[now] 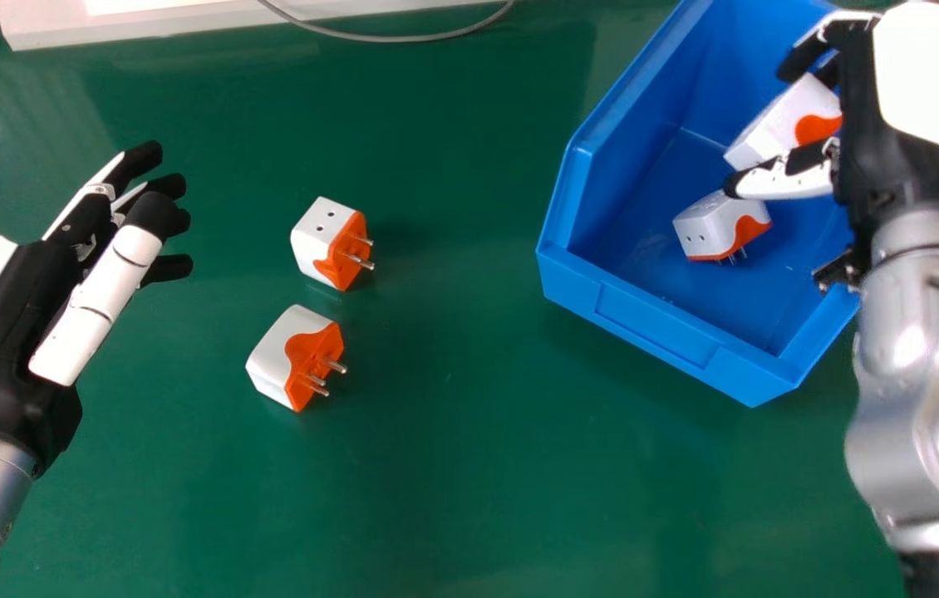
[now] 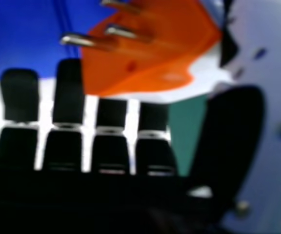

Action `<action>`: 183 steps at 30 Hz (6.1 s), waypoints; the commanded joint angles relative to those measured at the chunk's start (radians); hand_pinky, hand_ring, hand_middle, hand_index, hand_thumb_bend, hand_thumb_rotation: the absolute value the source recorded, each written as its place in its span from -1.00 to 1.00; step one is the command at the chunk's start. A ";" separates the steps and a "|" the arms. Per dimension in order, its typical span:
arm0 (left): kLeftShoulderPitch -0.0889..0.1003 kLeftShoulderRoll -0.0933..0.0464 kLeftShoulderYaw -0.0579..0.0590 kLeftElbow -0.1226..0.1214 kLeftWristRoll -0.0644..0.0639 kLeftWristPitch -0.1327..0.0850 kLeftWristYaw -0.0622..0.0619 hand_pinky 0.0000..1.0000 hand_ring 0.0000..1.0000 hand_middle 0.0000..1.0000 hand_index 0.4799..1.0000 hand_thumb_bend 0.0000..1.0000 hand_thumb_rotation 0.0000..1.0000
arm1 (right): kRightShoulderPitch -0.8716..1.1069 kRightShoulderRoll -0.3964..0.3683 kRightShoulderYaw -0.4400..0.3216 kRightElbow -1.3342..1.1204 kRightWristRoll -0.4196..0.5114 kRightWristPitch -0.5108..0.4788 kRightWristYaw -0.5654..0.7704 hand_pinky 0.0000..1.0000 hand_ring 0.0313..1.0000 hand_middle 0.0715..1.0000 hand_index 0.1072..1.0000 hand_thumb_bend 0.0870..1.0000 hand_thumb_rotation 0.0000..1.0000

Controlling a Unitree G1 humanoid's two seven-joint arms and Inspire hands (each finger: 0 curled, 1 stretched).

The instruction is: Pick all objects and put in blue box

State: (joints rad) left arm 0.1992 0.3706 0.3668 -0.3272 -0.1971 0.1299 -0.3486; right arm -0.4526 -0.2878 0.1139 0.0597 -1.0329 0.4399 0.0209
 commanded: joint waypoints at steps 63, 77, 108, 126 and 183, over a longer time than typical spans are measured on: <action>0.000 0.007 -0.027 -0.028 0.010 -0.013 0.019 0.60 0.75 0.81 0.71 0.50 0.63 | -0.227 -0.015 0.249 0.234 0.131 0.175 -0.002 0.88 0.98 0.98 0.97 0.25 -0.76; 0.005 0.006 -0.024 -0.023 0.003 -0.023 0.017 0.60 0.75 0.81 0.71 0.49 0.64 | -0.072 -0.024 0.239 -0.156 0.071 0.292 0.076 0.94 1.00 1.00 1.00 0.27 -0.92; 0.025 0.004 -0.023 -0.072 0.018 0.008 0.040 0.58 0.74 0.80 0.69 0.49 0.64 | 0.735 0.152 0.373 -0.906 -0.117 -0.153 -0.017 0.93 1.00 1.00 1.00 0.22 -0.78; 0.042 -0.020 -0.021 0.053 0.011 -0.119 0.022 0.58 0.75 0.80 0.73 0.40 0.63 | 0.915 0.122 0.462 -0.901 -0.143 -0.438 0.042 0.81 1.00 1.00 0.95 0.09 -0.58; 0.093 -0.069 -0.009 0.078 -0.032 -0.219 0.051 0.61 0.78 0.82 0.79 0.45 0.59 | -0.186 0.200 0.597 0.337 0.109 -0.626 0.123 0.69 0.93 0.95 0.82 -0.26 -0.90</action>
State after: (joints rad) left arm 0.2841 0.2976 0.3448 -0.2206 -0.2164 -0.0758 -0.2958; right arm -0.5886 -0.0942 0.7032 0.3910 -0.9173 -0.1604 0.1640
